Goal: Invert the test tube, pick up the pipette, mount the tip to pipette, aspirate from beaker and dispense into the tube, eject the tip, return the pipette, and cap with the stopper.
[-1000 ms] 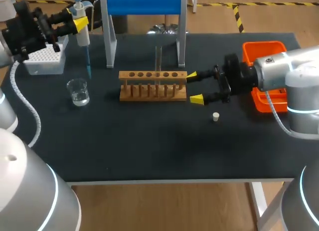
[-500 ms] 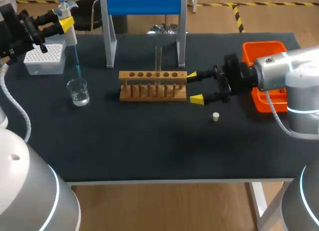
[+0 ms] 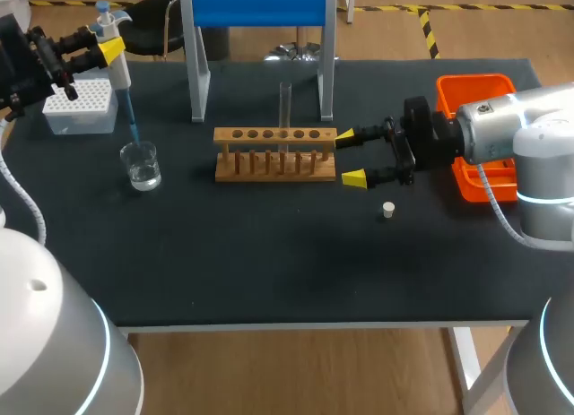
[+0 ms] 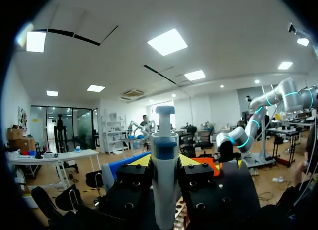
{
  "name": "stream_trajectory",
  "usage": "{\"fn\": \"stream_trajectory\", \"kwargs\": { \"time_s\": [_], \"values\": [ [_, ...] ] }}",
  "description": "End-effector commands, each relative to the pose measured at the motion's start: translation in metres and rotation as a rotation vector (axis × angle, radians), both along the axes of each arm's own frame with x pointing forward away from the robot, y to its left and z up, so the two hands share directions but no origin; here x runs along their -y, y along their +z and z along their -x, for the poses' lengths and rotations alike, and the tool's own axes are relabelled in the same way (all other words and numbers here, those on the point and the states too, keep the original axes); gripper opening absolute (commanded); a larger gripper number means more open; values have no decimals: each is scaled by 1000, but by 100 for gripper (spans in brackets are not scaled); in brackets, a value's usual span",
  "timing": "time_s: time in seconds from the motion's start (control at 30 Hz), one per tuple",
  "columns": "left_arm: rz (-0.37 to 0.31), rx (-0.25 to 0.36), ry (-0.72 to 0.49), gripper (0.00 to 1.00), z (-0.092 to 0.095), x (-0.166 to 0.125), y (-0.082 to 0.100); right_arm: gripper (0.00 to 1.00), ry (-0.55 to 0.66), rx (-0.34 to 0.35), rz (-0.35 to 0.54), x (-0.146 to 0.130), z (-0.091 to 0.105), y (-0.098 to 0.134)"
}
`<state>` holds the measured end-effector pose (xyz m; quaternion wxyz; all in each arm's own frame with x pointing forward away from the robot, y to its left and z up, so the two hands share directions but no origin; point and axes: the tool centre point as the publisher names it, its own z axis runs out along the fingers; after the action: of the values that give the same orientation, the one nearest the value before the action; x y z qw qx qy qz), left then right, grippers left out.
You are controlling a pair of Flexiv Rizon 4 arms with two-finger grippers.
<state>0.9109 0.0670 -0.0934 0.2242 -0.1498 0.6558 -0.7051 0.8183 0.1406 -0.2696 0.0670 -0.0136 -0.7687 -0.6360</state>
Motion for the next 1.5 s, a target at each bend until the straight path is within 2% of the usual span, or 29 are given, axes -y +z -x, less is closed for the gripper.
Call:
{"fn": "stream_trajectory", "kwargs": {
  "time_s": [0.03,1.2,1.4,1.5],
  "values": [
    [3,-1,-8,0,-5,-3,-3,100,0,0,2,1,1,1],
    [11,-14,-6,0,-7,-4,-5,100,0,0,2,1,1,1],
    [11,-14,-6,0,-7,-4,-5,100,-99,90,103,-13,17,6],
    [11,-14,-6,0,-7,-4,-5,100,-143,90,123,-24,24,6]
  ]
}}
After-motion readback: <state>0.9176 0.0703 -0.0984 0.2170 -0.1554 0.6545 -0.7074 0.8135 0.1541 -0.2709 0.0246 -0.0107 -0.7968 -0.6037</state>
